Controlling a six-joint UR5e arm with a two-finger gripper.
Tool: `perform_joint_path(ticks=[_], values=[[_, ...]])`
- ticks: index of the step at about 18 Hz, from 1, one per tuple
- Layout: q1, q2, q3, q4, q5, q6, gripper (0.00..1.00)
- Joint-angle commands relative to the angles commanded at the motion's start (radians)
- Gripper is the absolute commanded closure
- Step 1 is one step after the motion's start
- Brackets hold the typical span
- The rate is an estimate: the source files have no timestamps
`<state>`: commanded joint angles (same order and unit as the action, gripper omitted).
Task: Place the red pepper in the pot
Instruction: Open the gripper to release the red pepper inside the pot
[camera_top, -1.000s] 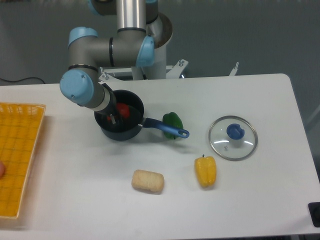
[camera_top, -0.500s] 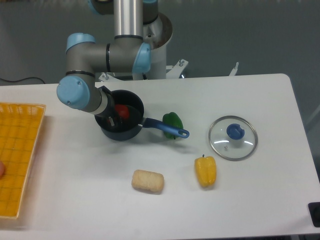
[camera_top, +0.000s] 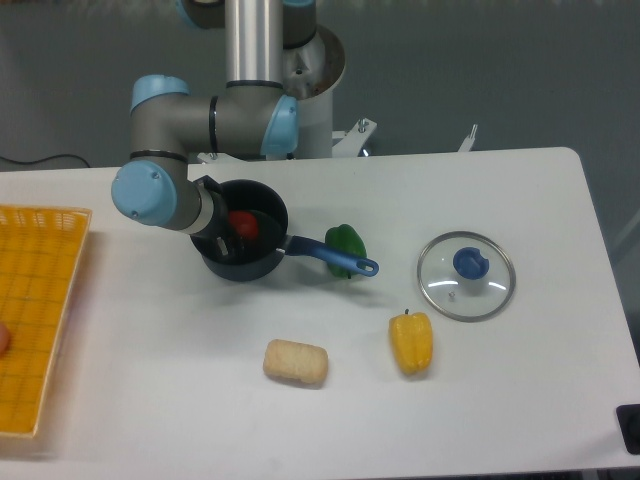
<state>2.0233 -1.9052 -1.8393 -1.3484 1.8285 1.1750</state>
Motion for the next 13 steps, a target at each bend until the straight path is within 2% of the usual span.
perform_joint_path(ticks=[13], values=[[-0.003, -0.006, -0.006, 0.002, 0.002, -0.005, 0.38]])
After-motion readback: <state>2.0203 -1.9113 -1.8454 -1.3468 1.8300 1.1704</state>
